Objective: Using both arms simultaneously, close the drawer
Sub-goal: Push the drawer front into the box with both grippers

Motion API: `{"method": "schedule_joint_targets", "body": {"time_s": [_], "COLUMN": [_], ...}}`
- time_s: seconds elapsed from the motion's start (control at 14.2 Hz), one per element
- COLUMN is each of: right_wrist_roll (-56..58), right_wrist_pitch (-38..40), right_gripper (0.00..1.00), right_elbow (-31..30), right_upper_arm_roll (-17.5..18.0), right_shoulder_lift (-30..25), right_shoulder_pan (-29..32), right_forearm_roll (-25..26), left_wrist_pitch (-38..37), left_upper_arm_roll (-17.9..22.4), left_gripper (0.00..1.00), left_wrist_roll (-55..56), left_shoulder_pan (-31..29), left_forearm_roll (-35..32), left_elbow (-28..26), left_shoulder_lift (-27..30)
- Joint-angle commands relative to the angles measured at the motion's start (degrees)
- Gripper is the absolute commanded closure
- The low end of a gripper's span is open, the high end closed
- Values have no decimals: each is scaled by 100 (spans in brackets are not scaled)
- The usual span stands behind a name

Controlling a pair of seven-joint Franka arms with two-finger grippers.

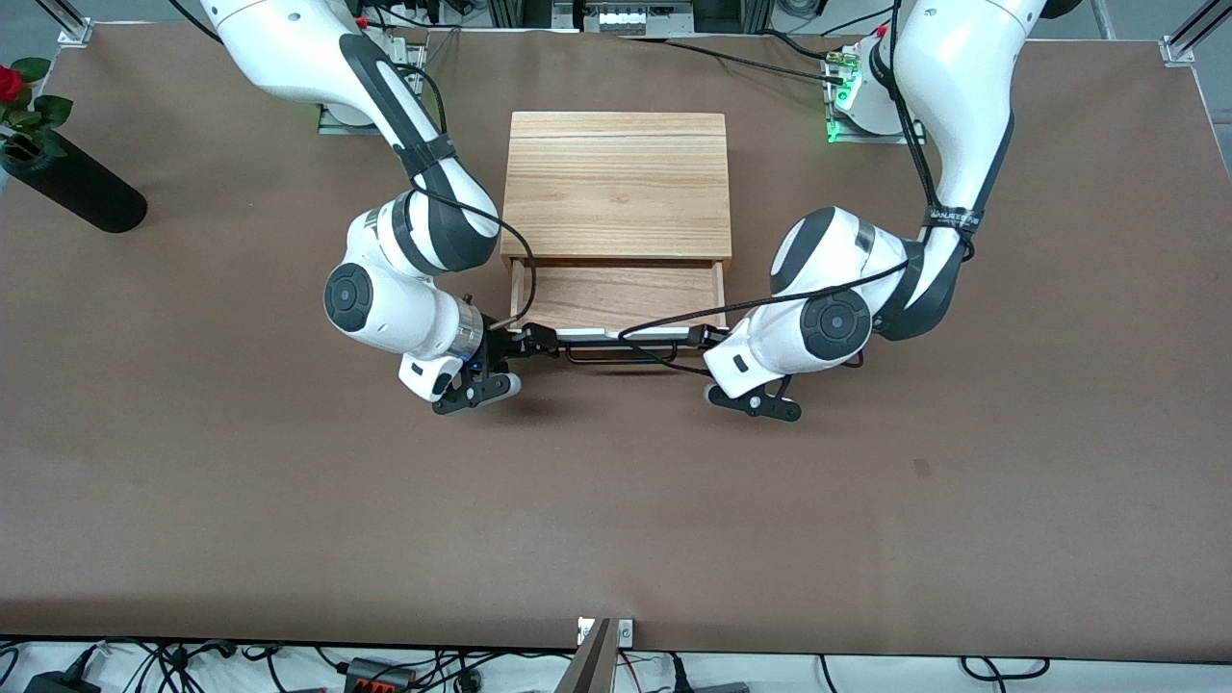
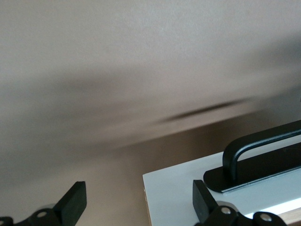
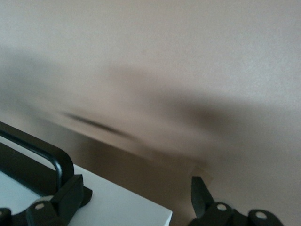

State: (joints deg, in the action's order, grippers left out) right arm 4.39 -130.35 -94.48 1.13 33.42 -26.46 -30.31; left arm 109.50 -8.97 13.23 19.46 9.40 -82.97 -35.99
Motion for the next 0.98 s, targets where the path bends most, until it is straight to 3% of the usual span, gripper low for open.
{"method": "schedule_joint_targets", "body": {"time_s": [0.0, 0.91], "right_wrist_roll": [167, 132], "right_wrist_pitch": [413, 1941], "right_gripper": [0, 0], "right_elbow": [-203, -220], "right_upper_arm_roll": [19, 19], "right_shoulder_lift": [-81, -142], "right_shoulder_pan": [-34, -8], "right_forearm_roll": [-80, -168], "left_wrist_pitch": [-430, -360], "left_upper_arm_roll": [-175, -377], "left_gripper": [0, 0], "left_wrist_roll": [13, 30], "left_shoulder_pan": [32, 14], "left_forearm_roll": [97, 106], "left_elbow": [-245, -1133], "left_shoulder_lift": [135, 725]}}
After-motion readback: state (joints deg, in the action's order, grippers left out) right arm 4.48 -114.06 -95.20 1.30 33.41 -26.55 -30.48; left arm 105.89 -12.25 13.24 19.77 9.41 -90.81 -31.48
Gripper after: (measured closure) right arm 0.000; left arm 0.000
